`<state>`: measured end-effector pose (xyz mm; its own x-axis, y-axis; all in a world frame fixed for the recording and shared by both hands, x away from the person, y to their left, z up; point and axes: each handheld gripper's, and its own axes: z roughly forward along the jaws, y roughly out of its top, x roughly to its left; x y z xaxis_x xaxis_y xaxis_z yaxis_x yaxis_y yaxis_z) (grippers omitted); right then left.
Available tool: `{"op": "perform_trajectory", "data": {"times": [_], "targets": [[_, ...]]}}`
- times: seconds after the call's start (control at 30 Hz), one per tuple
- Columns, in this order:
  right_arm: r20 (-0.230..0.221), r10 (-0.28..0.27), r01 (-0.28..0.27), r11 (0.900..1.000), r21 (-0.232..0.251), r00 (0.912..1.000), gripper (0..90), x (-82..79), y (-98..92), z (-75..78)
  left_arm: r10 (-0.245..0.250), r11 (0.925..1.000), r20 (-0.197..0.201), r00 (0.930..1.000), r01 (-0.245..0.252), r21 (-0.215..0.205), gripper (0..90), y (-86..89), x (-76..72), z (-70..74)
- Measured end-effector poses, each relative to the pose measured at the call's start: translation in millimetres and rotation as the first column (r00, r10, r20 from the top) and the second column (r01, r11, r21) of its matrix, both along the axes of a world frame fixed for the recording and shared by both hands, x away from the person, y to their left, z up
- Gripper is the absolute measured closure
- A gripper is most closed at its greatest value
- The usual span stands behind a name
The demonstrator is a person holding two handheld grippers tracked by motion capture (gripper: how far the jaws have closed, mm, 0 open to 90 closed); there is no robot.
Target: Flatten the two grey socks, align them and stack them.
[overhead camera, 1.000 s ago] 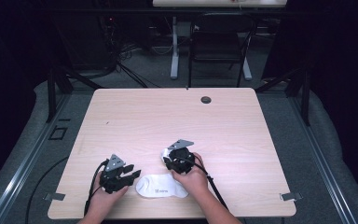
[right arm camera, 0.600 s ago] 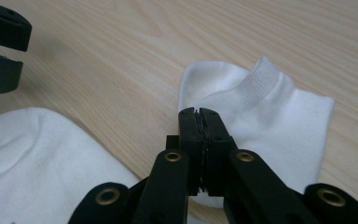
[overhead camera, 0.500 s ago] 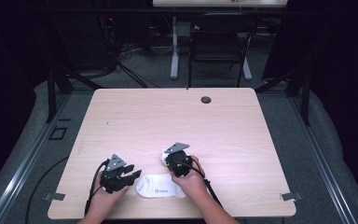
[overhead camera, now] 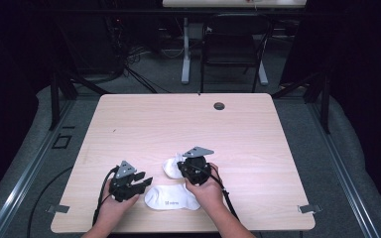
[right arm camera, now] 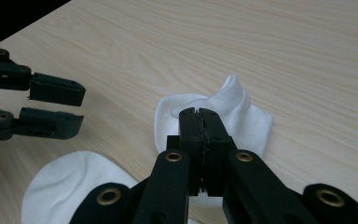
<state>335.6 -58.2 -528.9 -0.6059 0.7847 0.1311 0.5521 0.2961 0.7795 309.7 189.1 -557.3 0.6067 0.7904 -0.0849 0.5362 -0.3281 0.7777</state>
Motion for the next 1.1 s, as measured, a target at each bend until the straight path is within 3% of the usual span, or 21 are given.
{"op": "perform_trajectory", "data": {"times": [0.23,0.43,0.57,0.7,0.8,1.1], "targets": [[0.013,0.013,-0.013,1.000,0.018,0.9998,89.5,-4.8,2.8,3.1,-0.022,0.9997,0.033,0.9992,0.022,0.011,67.7,-21.7,14.2,10.9],[0.019,0.008,-0.008,0.999,0.035,0.9998,89.4,-6.3,-4.2,6.2,-0.042,0.9987,0.019,0.9990,0.041,0.030,67.5,-44.5,30.1,5.6],[0.026,0.009,-0.010,0.999,0.048,0.9996,89.4,-7.1,-10.1,8.5,-0.055,0.9961,-0.001,0.9985,0.055,0.069,67.4,-57.9,37.6,-2.0],[0.038,-0.002,0.001,0.999,0.044,0.9993,89.4,-9.2,-15.0,9.5,-0.033,0.9940,-0.025,0.9992,0.035,0.104,66.8,-57.8,43.6,-9.8],[0.040,-0.008,0.006,0.999,0.042,0.9992,89.4,-10.0,-18.4,9.2,-0.019,0.9955,-0.038,0.9991,0.022,0.092,65.4,-54.8,45.3,-12.9],[0.028,-0.051,0.050,0.998,0.042,0.9983,89.4,-11.2,-41.3,1.6,-0.002,0.9937,-0.066,0.9978,0.010,0.112,65.0,-50.3,48.8,-17.2]]}}
